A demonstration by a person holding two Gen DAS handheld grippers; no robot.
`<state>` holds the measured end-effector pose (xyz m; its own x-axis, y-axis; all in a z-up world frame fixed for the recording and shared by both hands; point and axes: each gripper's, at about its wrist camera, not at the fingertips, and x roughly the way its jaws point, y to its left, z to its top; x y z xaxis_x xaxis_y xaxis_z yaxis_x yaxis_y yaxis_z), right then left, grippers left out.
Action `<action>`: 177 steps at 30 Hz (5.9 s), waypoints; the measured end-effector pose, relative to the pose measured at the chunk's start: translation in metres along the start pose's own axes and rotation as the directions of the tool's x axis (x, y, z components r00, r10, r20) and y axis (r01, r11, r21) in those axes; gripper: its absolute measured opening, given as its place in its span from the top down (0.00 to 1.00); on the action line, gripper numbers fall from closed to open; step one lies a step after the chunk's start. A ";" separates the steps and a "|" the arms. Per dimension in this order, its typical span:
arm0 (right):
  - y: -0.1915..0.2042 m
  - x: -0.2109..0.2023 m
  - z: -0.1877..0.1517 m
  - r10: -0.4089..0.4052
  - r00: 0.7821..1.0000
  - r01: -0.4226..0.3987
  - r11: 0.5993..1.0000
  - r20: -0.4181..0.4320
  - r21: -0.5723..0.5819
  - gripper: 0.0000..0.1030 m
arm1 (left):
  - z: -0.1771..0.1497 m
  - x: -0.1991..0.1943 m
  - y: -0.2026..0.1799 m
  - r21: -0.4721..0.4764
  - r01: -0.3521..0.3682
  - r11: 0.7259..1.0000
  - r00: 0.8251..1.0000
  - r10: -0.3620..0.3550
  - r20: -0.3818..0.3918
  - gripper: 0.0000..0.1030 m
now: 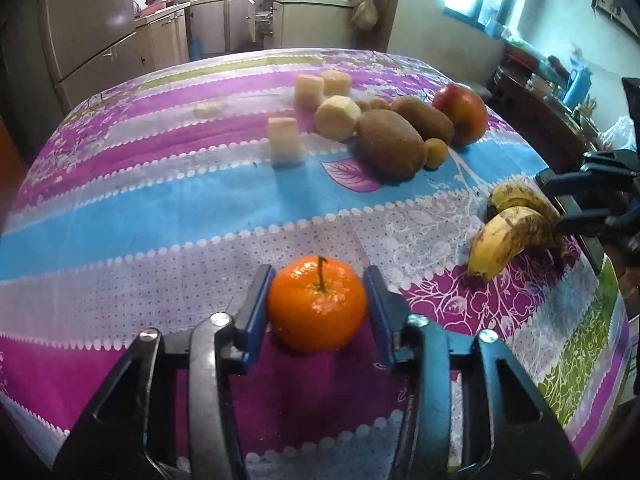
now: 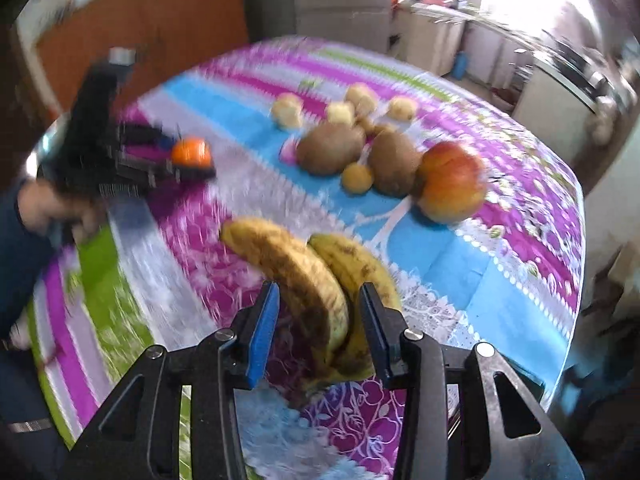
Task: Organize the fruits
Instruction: 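Carry the orange and banana in both tools over the steel bowl, then open both tools to drop the orange and banana into the bowl, then move both tools back to the fruit pile on the tablecloth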
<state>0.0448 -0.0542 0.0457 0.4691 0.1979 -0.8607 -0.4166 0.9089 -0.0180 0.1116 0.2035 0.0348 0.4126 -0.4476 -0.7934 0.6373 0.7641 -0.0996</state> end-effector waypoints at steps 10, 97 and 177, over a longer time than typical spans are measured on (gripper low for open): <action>0.024 0.024 0.016 -0.037 0.995 0.019 0.983 -0.093 -0.182 0.42 | -0.001 -0.001 0.004 -0.011 0.033 0.999 0.999 -0.033 0.009 0.58; 0.325 -0.032 0.227 0.339 0.894 -0.277 0.932 0.292 -0.233 0.64 | -0.150 -0.280 0.187 -0.466 -0.337 0.818 0.862 0.468 0.198 0.58; -0.035 -0.095 -0.050 -0.423 0.708 0.007 0.805 0.566 0.593 0.12 | 0.073 0.042 0.017 -0.162 -0.074 0.984 0.994 0.086 0.065 0.43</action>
<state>-0.0241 -0.1233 0.1022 0.9489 -0.0364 -0.3133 0.1294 0.9509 0.2812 0.1872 0.1634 0.0439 0.5074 -0.4097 -0.7581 0.4910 0.8604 -0.1363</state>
